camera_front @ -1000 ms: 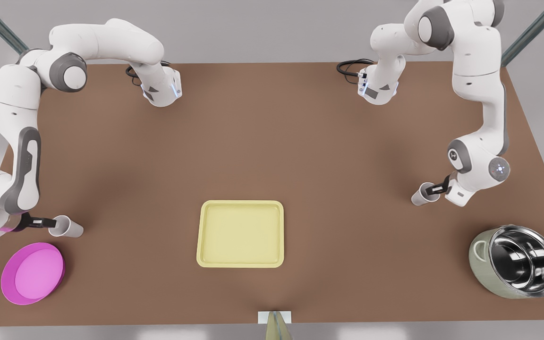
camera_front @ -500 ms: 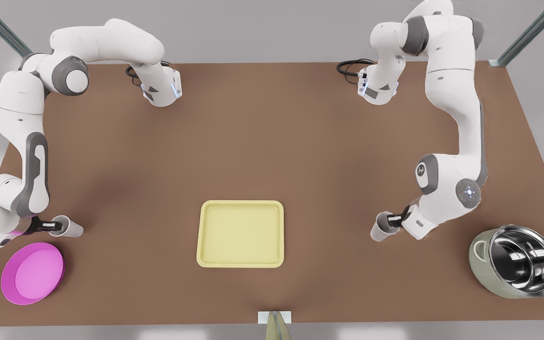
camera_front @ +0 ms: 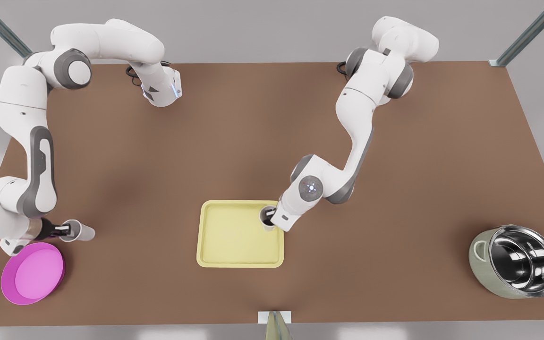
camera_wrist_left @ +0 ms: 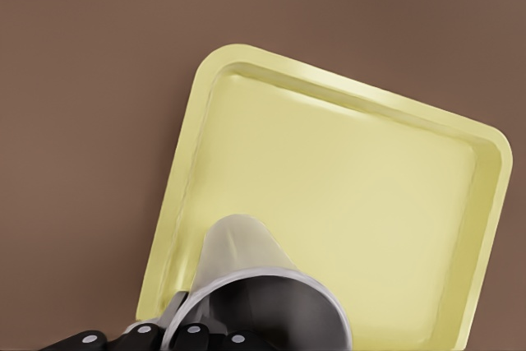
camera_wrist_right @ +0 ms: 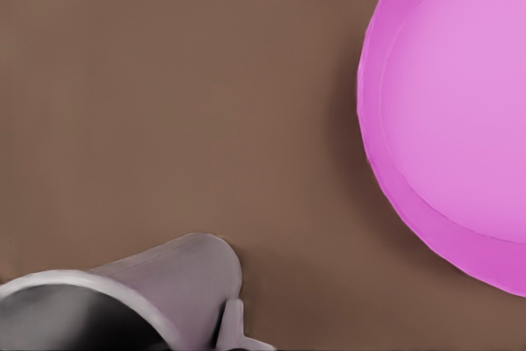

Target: Use both arms to respectively pick up the white IKEA cups from the middle-left and middle-right positions, then place the white IKEA cups onto the middle-middle tray, ensuring that the cups remain upright and do not tip over

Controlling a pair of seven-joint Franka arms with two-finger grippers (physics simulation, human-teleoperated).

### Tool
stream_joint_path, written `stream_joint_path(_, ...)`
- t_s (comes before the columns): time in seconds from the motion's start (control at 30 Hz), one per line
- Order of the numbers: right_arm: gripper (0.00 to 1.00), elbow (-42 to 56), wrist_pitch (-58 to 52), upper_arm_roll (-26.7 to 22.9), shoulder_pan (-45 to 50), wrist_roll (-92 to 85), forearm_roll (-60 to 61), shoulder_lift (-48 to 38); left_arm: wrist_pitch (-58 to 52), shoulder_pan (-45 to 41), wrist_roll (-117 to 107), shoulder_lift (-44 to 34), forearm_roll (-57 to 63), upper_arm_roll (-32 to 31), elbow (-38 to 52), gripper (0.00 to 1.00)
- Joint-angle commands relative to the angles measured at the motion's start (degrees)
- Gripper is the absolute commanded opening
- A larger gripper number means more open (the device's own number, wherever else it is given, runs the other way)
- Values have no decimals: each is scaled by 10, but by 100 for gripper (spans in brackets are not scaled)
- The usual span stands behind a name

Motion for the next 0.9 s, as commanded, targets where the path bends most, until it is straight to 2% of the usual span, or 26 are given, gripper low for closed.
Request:
stream_joint_path(0.0,21,0,-59,20,28,-7,1,-8,18,-2,-350,14,-2,1,6,21)
stream_joint_path(0.13,21,5,-54,30,144,220,-1,-21,32,-7,-349,34,-2,-8,5,21)
stream_joint_path(0.17,21,6,-46,30,175,276,-1,-21,36,-11,-349,35,-2,-7,5,26)
stream_joint_path(0.2,21,6,-26,30,202,314,-4,-20,36,-12,-352,37,-2,-7,6,40)
stream_joint_path(0.23,21,4,-14,29,217,331,-4,-20,36,-11,-354,37,-2,-7,6,63)
stream_joint_path(0.27,21,4,-11,30,231,354,-3,-21,35,-10,-356,35,-2,-6,5,100)
stream_joint_path(0.53,21,-1,69,29,316,519,-3,-12,-32,-10,-388,5,-3,-8,-10,100)
stream_joint_path(0.8,21,-1,92,25,361,524,-14,5,-85,-9,-397,-28,-1,-7,-35,100)
stream_joint_path(0.87,21,-1,116,25,361,524,-14,22,-152,5,-395,-58,16,-6,-31,100)
